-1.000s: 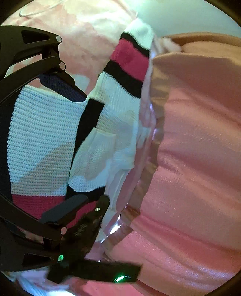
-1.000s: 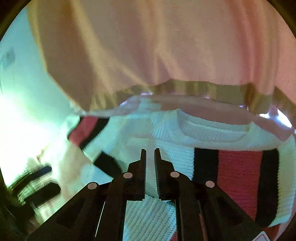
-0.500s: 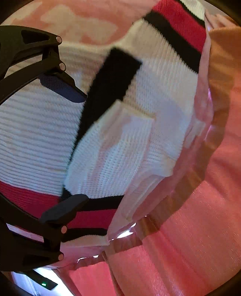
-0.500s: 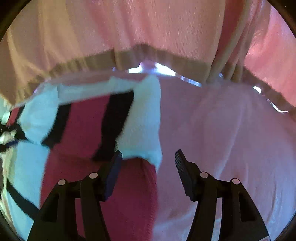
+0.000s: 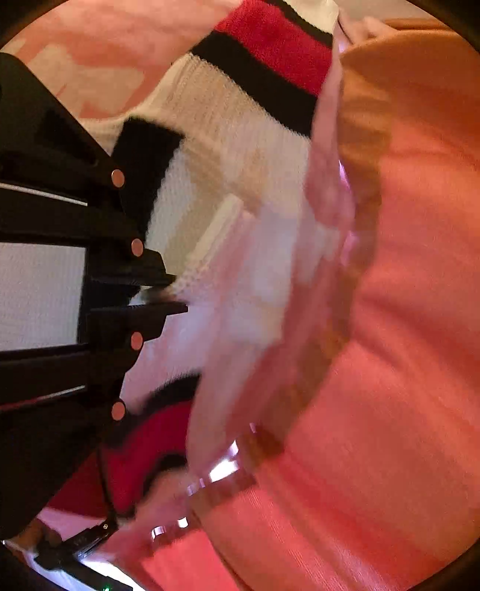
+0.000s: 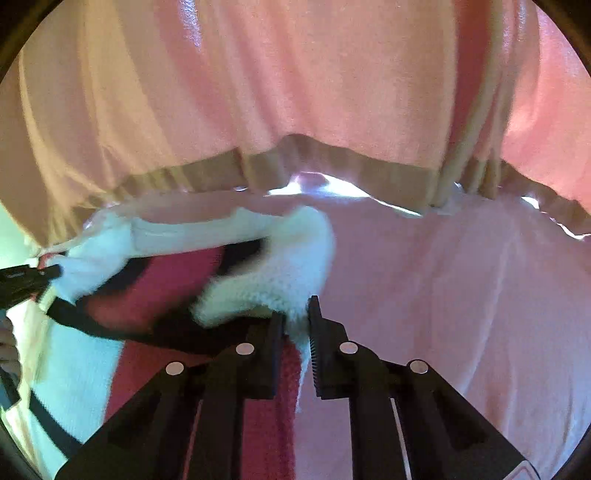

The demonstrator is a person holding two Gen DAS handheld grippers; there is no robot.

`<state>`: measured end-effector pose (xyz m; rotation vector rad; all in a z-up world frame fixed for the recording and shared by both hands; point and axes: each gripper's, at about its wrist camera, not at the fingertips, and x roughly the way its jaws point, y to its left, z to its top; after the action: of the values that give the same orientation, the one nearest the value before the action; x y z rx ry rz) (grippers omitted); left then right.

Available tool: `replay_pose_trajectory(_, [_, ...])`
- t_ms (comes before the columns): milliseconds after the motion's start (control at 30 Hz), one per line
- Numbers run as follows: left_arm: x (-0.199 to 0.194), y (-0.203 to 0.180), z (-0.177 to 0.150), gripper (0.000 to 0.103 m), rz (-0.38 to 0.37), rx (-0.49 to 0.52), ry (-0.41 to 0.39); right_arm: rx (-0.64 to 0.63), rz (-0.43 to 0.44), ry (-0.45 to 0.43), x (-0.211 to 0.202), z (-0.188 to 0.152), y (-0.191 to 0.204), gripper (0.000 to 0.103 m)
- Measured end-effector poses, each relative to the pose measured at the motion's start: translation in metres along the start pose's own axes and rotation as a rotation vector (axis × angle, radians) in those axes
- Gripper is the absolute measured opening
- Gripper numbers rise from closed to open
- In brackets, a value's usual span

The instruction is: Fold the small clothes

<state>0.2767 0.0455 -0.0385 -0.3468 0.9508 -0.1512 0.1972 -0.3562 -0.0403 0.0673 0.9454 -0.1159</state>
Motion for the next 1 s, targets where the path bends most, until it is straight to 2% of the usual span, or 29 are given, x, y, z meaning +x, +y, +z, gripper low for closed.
replay_pose_trajectory(67, [0.025, 0.013, -0.008, 0.008, 0.030, -0.014, 0.083, 0.009, -0.022, 0.134, 0.031, -0.020, -0.010, 0.013])
replay_pose_trajectory(100, [0.031, 0.016, -0.011, 0.008, 0.035, -0.018, 0.100, 0.002, -0.012, 0.111, 0.027, -0.022, -0.011, 0.014])
replay_pose_trajectory(167, [0.031, 0.016, -0.011, 0.008, 0.036, -0.005, 0.087, -0.003, 0.021, 0.147, 0.013, -0.016, -0.009, 0.018])
replay_pose_trajectory(233, [0.028, 0.014, -0.007, 0.010, 0.015, -0.018, 0.079, -0.005, 0.046, 0.125, -0.012, -0.011, -0.007, 0.029])
replay_pose_trajectory(267, [0.025, 0.015, -0.007, 0.011, 0.005, -0.031, 0.074, -0.014, 0.035, 0.078, -0.029, -0.006, -0.005, 0.033])
replay_pose_trajectory(333, [0.024, 0.018, -0.009, 0.011, 0.004, -0.060, 0.086, 0.007, 0.032, -0.009, -0.046, 0.005, -0.003, 0.058])
replay_pose_trajectory(433, [0.026, 0.019, -0.015, 0.011, 0.007, -0.078, 0.097, 0.090, 0.119, -0.052, -0.032, 0.031, -0.003, 0.062])
replay_pose_trajectory(600, [0.031, 0.017, -0.012, 0.012, 0.004, -0.066, 0.098, 0.172, 0.090, 0.026, 0.051, 0.059, -0.006, 0.062])
replay_pose_trajectory(633, [0.032, 0.017, -0.012, 0.012, 0.003, -0.062, 0.098, 0.181, 0.092, 0.041, 0.061, 0.059, -0.007, 0.058])
replay_pose_trajectory(667, [0.034, 0.016, -0.011, 0.012, 0.004, -0.057, 0.097, 0.195, 0.107, 0.063, 0.076, 0.059, -0.008, 0.047])
replay_pose_trajectory(700, [0.034, 0.015, -0.011, 0.011, 0.007, -0.044, 0.094, 0.203, 0.139, 0.091, 0.088, 0.059, -0.010, 0.014])
replay_pose_trajectory(767, [0.035, 0.011, -0.010, 0.011, 0.013, -0.024, 0.090, 0.235, 0.169, 0.042, 0.083, 0.063, -0.017, 0.013])
replay_pose_trajectory(800, [0.036, 0.009, -0.010, 0.011, 0.014, -0.013, 0.088, 0.251, 0.172, -0.010, 0.074, 0.067, -0.024, 0.012])
replay_pose_trajectory(833, [0.036, 0.008, -0.011, 0.012, 0.010, -0.007, 0.088, 0.260, 0.157, -0.023, 0.071, 0.071, -0.028, 0.012])
replay_pose_trajectory(867, [0.038, 0.007, -0.012, 0.012, -0.013, -0.005, 0.095, 0.290, 0.160, -0.048, 0.066, 0.074, -0.040, 0.012])
replay_pose_trajectory(933, [0.041, 0.003, -0.014, 0.015, -0.023, -0.002, 0.101, 0.310, 0.120, -0.025, 0.077, 0.070, -0.050, 0.012])
replay_pose_trajectory(1000, [0.043, 0.000, -0.014, 0.015, -0.011, 0.017, 0.090, 0.273, 0.072, 0.052, 0.101, 0.056, -0.047, 0.014])
